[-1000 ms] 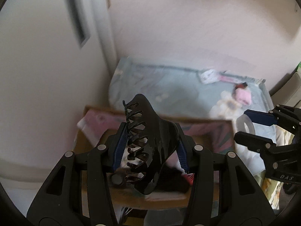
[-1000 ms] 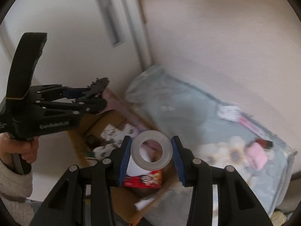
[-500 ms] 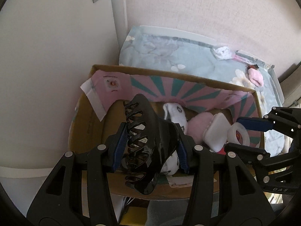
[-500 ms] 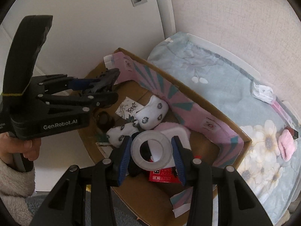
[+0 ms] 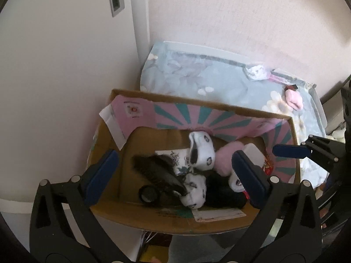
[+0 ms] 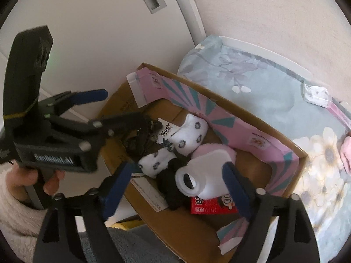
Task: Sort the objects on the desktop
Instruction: 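Carry the hair claw and white tape roll into the cardboard box and release both, then move both tools back over the tray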
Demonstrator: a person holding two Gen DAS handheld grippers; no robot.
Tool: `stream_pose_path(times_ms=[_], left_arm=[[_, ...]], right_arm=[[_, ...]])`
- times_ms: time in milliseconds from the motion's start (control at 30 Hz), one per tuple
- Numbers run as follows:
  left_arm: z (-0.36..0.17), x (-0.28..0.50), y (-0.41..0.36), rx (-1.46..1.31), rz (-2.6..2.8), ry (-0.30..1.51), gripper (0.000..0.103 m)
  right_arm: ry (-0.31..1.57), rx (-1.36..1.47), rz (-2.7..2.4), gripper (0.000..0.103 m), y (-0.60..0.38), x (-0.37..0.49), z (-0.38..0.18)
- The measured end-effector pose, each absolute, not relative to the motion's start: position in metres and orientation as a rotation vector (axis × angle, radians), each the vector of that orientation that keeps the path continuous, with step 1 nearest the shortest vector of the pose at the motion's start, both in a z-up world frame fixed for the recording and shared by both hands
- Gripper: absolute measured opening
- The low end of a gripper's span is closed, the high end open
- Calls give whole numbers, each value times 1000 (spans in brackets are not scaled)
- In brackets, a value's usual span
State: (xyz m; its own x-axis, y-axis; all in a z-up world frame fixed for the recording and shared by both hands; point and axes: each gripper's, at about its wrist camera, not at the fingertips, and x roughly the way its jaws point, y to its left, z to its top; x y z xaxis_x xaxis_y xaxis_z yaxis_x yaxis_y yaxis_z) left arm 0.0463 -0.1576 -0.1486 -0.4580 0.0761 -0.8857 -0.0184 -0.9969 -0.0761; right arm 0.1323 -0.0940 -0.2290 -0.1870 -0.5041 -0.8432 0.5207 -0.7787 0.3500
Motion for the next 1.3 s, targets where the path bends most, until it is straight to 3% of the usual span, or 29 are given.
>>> stream_pose_path(times_ms=[133, 667, 1067, 1300], left_arm=[[-144, 46, -155, -1593, 2630, -59, 103], [-123, 43, -126, -1493, 2657, -14, 103], [-99, 33, -77, -1388, 2595, -18, 103], [-88, 18, -33, -1391, 2578, 110, 103]], right_arm=[[-6, 1383, -2045, 102, -86, 136, -224], [-7, 1370, -2108, 102, -59, 146, -212], [-114, 1309, -2194, 102, -11, 149, -191], [-127, 1311, -2294, 102, 37, 146, -185]])
